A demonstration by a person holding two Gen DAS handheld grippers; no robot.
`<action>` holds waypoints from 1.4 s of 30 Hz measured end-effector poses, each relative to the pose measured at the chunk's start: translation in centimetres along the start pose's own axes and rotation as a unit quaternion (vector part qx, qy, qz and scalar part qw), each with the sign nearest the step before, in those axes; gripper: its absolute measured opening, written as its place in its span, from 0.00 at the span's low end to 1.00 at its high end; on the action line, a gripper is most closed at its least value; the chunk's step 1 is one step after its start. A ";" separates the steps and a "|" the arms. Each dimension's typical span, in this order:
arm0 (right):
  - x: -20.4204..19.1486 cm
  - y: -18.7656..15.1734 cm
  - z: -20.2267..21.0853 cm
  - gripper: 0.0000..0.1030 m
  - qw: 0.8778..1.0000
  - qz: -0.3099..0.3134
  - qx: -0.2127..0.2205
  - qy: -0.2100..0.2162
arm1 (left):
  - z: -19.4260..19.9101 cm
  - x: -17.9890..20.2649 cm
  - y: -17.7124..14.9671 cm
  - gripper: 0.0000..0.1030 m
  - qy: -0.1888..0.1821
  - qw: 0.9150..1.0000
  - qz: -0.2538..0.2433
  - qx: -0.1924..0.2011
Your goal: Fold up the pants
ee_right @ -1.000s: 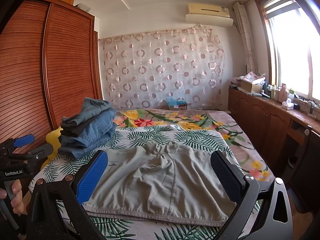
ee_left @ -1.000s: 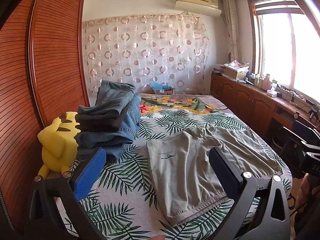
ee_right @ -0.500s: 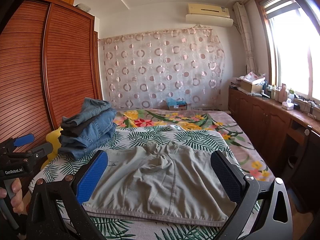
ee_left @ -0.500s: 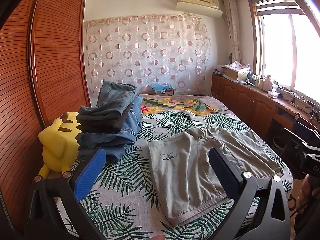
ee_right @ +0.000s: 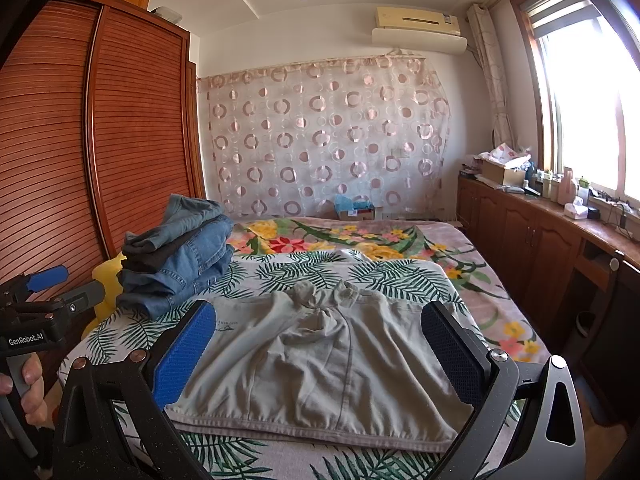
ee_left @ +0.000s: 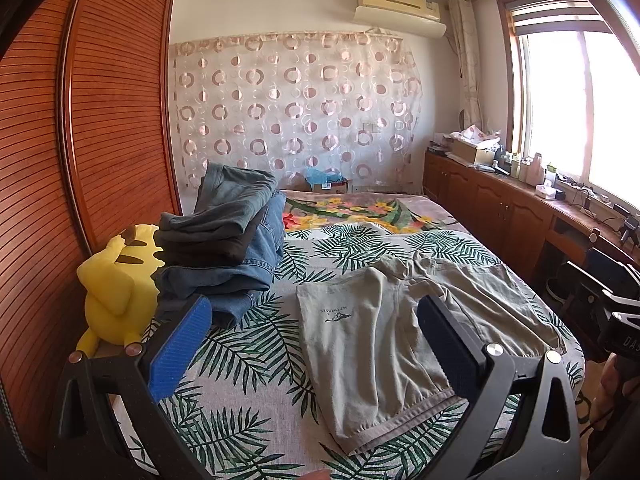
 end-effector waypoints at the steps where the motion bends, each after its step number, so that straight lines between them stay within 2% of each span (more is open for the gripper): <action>1: 0.0 0.0 0.0 1.00 1.000 0.000 0.000 0.000 | 0.0 0.0 0.1 1.00 0.000 1.000 0.000 0.000; 11: 1.0 -0.7 -0.8 1.00 1.000 0.001 -0.013 -0.012 | -1.6 0.2 -0.8 1.00 -0.002 1.000 -0.005 -0.013; 15: 1.7 -1.0 -1.2 1.00 1.000 0.002 -0.019 -0.021 | -3.1 1.4 -1.9 1.00 -0.022 1.000 -0.006 -0.016; 20: 2.9 -1.3 -1.9 1.00 0.999 -0.001 -0.032 -0.032 | -5.8 3.3 -4.0 1.00 -0.053 0.997 -0.020 -0.050; 28: 4.0 -1.3 -2.2 1.00 0.998 0.001 -0.042 -0.049 | -8.9 4.8 -6.1 1.00 -0.078 0.993 -0.041 -0.084; 33: 4.9 -1.2 -3.2 0.99 0.997 0.026 -0.041 -0.067 | -9.5 5.0 -6.5 1.00 -0.090 0.991 -0.047 -0.090; 36: 5.5 -1.3 -4.2 0.93 0.995 0.041 -0.050 -0.074 | -9.9 5.3 -6.3 1.00 -0.096 0.990 -0.055 -0.091; 42: 7.4 -0.4 -6.6 0.74 0.992 0.052 -0.083 -0.079 | -10.7 5.5 -5.4 1.00 -0.113 0.988 -0.056 -0.088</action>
Point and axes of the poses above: each gripper's, at about its wrist camera, not at the fingertips, and z roughly against the way its jaws point, x to its right, y to its top, the point moved 10 cm from there along -z, roughly the way its jaws point, and after that the axes turned 15 degrees about -z, right-handed, at the moved point
